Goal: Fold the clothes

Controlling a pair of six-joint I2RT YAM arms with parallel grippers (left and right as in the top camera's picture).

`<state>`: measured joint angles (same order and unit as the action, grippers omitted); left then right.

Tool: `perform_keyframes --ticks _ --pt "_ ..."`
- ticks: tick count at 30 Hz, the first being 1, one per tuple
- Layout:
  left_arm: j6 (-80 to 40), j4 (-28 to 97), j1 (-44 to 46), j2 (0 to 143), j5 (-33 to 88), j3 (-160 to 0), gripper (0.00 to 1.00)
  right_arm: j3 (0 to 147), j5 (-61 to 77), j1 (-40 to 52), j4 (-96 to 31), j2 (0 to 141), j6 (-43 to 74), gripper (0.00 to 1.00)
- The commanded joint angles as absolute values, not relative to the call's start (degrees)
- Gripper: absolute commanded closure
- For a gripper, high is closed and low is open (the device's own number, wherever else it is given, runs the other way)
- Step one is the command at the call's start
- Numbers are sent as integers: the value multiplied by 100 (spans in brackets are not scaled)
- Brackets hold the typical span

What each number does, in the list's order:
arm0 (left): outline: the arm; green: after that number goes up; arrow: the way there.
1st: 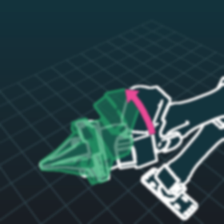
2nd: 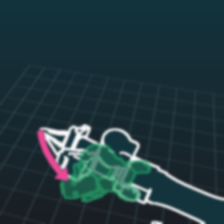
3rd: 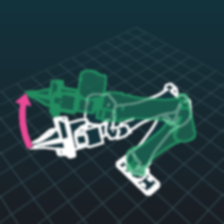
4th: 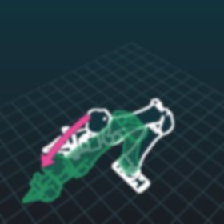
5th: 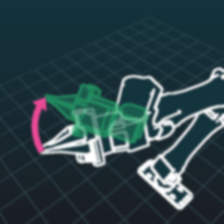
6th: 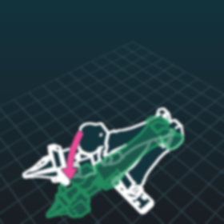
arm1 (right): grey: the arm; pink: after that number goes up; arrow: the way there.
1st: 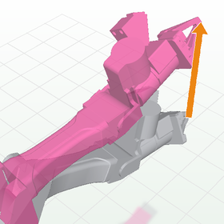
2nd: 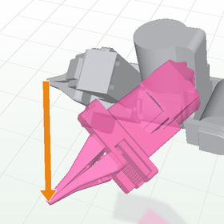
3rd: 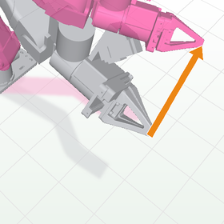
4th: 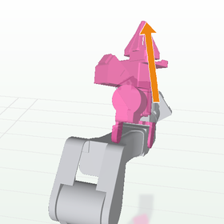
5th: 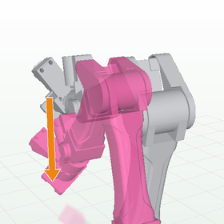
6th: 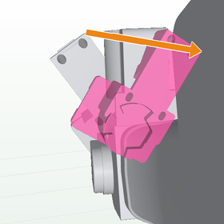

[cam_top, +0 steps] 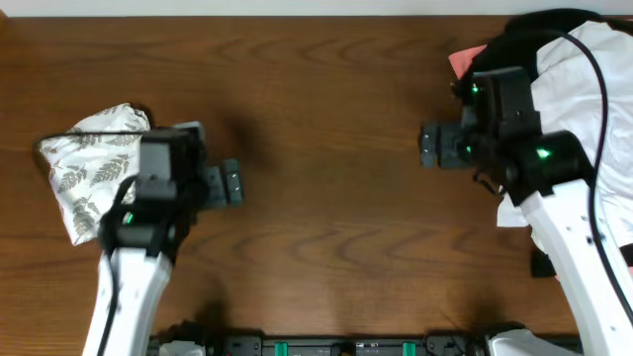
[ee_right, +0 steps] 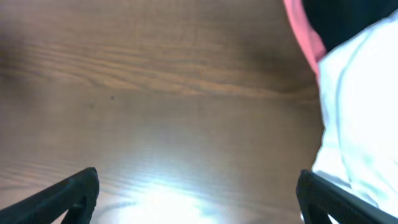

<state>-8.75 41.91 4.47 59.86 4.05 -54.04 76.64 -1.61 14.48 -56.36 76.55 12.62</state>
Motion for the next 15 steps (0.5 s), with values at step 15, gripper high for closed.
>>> perform_keyframes --ticks 15 --pt "-838 4801 425 2073 40 -5380 2 5463 -1459 2729 -4960 3271 1863 1"
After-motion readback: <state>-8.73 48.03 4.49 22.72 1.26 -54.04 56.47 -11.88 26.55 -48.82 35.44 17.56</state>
